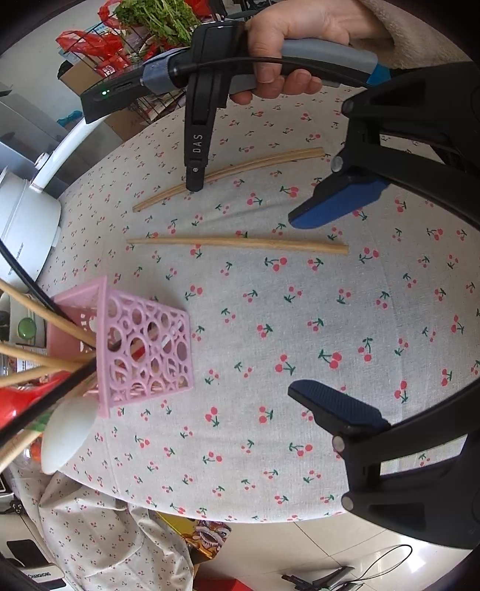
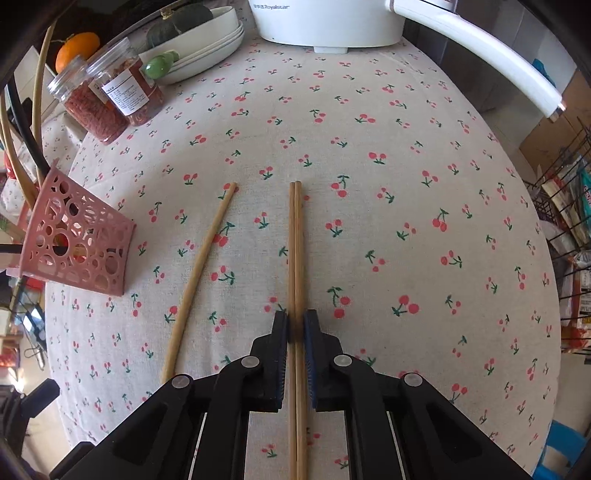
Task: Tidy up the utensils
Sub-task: 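Grasp the last wooden chopstick with the left tool while the right tool lifts its chopstick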
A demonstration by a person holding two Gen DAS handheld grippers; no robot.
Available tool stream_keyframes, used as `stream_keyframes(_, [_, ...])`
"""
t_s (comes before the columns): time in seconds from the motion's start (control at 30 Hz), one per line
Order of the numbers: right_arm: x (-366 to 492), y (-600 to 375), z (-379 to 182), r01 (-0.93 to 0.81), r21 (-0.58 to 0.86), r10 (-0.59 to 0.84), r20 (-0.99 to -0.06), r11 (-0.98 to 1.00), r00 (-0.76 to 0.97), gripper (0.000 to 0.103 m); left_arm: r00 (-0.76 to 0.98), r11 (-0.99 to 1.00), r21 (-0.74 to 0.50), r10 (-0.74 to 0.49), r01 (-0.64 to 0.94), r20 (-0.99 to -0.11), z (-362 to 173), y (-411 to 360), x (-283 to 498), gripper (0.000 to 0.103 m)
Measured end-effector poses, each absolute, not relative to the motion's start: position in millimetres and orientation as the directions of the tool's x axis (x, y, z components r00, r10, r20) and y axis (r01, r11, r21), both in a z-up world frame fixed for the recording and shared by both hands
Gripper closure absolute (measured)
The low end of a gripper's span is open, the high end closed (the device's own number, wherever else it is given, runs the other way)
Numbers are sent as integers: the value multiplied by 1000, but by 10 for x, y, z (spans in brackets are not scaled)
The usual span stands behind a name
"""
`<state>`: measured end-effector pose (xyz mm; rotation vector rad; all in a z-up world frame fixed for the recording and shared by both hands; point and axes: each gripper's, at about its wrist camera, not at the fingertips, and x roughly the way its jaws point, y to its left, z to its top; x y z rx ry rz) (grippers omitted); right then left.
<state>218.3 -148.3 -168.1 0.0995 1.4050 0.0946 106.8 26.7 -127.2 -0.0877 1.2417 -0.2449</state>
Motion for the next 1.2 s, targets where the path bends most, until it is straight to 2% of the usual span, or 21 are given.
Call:
stream_keyframes(0.07, [2111, -1637, -1619, 6, 143, 140, -975, 990, 174, 94, 298, 965, -202, -244, 165, -923, -1275, 163, 1067, 19])
stream_keyframes(0.13, [2057, -1821, -1541, 20, 161, 155, -969, 987, 193, 94, 297, 960, -203, -254, 192, -920, -1283, 53, 1068, 24])
stream_keyframes(0.2, [1969, -1967, -1446, 37, 185, 173, -962, 982, 213, 94, 291, 953, -193, -257, 231, -922, -1300, -88, 1098, 47])
stream_keyframes(0.3, [1860, -2158, -1337, 50, 224, 207, -951, 973, 229, 94, 284, 953, -161, -233, 255, -930, -1326, -293, 1235, 67])
stream_keyframes(0.5, [1712, -2425, -1221, 39, 264, 246, -936, 964, 254, 94, 291, 958, -69, -153, 280, -944, -1404, -669, 1581, 85])
stream_keyframes(0.9, [1623, -2677, -1177, 38, 323, 302, -914, 946, 271, 94, 232, 964, 123, 66, 237, -970, -1683, -926, 1975, 87])
stream_keyframes(1.03, [1582, -2696, -1140, 36, 342, 319, -906, 939, 277, 94, 211, 973, 110, 65, 205, -975, -1684, -892, 2017, 87])
stream_keyframes(1.07, [1573, -2693, -1129, 36, 351, 328, -903, 936, 278, 94, 204, 973, 109, 67, 203, -977, -1685, -886, 2019, 95])
stream_keyframes(1.2, [1548, -2647, -1057, 27, 368, 344, -892, 929, 294, 94, 266, 972, 102, 43, 210, -963, -1526, -837, 1888, 95])
